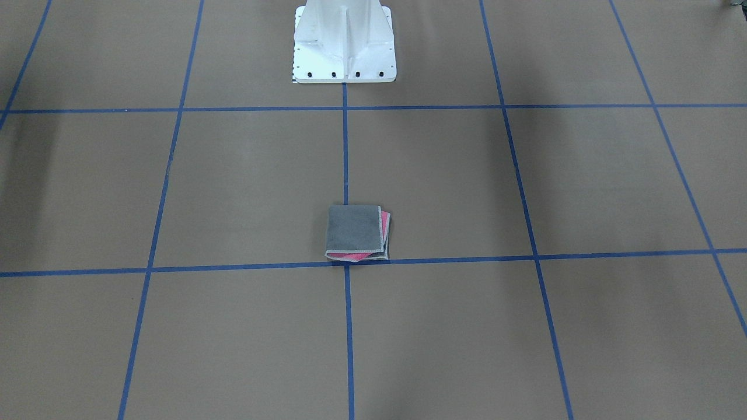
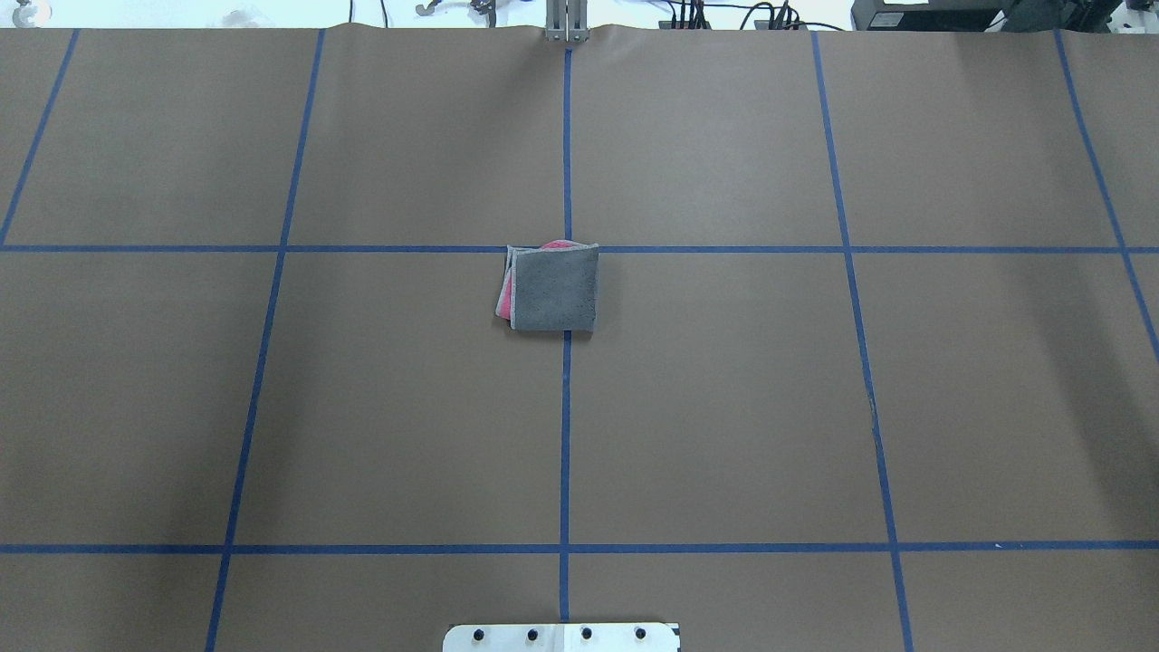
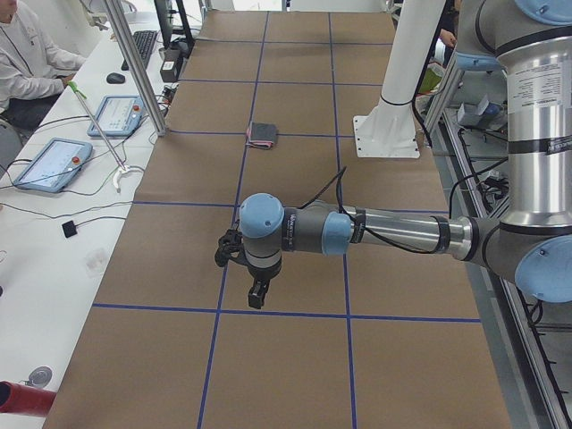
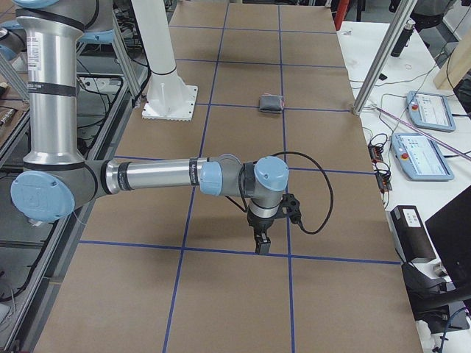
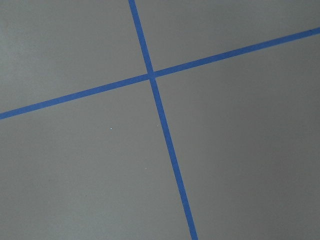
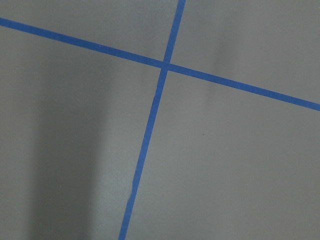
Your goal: Fold towel twice with both arms
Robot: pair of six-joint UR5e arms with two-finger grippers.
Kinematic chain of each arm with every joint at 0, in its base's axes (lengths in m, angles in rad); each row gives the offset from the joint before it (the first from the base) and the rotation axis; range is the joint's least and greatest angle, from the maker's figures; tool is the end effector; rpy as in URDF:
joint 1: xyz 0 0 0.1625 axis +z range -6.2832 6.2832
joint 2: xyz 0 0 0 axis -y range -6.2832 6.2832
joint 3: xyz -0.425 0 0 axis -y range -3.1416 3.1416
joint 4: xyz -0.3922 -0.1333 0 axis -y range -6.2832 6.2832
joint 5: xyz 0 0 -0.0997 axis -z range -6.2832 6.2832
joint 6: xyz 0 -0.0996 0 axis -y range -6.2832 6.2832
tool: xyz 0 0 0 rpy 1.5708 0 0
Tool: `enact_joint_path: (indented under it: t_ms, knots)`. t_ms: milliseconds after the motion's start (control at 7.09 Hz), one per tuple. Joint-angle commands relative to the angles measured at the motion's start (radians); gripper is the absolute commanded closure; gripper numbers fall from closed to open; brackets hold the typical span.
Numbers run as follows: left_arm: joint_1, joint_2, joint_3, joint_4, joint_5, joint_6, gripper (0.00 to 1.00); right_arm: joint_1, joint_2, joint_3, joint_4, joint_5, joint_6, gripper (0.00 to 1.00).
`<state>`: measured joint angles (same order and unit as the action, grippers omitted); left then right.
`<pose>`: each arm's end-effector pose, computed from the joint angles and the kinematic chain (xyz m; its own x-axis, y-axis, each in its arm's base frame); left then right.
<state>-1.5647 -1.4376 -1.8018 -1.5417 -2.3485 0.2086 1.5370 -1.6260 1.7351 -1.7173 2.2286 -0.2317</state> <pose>-0.0607 -0.4386 0.6094 0.6955 0.2580 -0.6706 -0.1534 0.9651 0.2121 0.0567 -0.4653 0.6266 0.7627 -0.2331 0.6032 0.2147 0.9711 0.1039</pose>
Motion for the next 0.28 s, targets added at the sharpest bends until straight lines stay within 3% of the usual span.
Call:
enact_joint_path:
  t_ms: [0, 141]
  knots:
    - [0.0, 0.0, 0.001, 0.0, 0.0, 0.0, 0.0, 0.0, 0.0, 0.0, 0.001, -0.001, 0.0, 0.0]
    - [0.0, 0.0, 0.001, 0.0, 0.0, 0.0, 0.0, 0.0, 0.0, 0.0, -0.001, 0.0, 0.0, 0.0]
